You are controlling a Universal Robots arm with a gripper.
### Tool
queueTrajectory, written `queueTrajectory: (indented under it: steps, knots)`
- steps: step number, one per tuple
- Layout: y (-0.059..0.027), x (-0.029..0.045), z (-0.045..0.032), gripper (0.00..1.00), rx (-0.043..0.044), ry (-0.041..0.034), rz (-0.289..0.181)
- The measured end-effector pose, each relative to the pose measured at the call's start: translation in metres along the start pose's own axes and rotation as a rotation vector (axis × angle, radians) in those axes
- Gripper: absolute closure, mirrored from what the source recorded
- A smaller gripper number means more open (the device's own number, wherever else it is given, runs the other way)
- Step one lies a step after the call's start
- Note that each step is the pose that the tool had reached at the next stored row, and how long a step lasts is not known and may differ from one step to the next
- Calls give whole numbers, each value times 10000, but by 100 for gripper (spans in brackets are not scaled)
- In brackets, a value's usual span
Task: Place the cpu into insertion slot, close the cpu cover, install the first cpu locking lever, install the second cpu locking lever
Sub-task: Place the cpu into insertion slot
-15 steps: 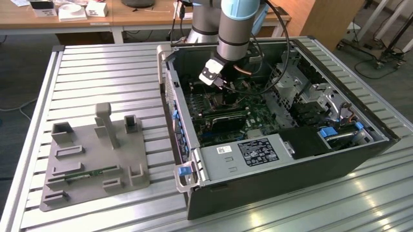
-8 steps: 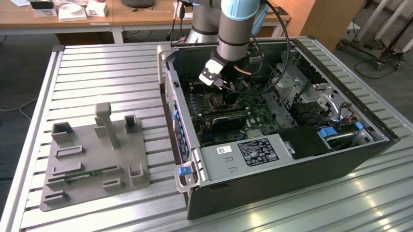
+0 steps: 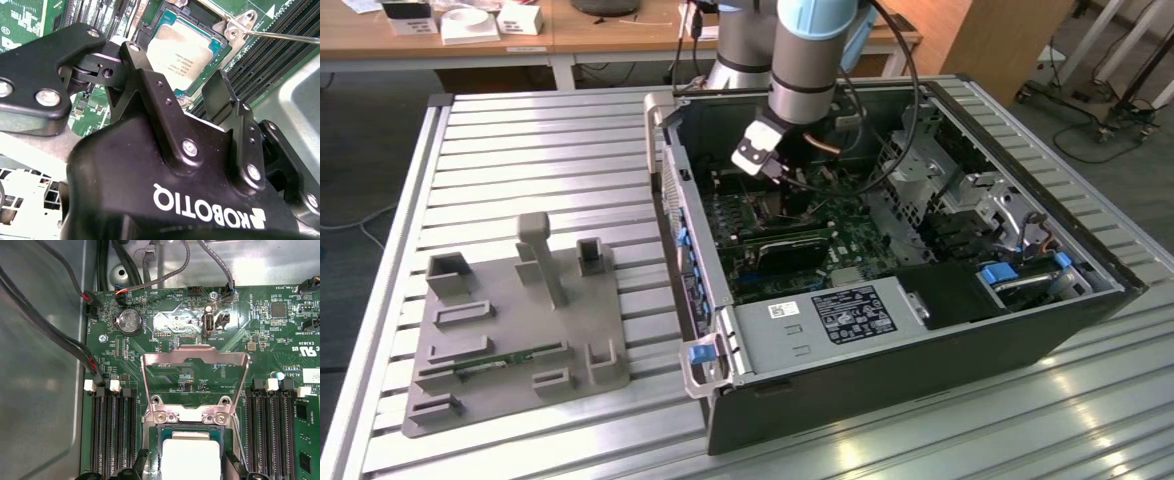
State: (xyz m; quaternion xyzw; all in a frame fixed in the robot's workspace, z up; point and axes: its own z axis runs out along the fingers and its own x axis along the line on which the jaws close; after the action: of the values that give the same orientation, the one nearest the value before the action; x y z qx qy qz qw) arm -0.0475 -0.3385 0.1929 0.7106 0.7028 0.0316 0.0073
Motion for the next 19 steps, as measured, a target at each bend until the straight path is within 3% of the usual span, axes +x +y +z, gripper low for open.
queueTrajectory:
  steps: [8, 15, 19]
  knots:
    - [4, 3, -76, 32, 0, 0, 0]
    - [11, 7, -200, 32, 2, -1, -1]
    - [12, 8, -215, 32, 1, 2, 0]
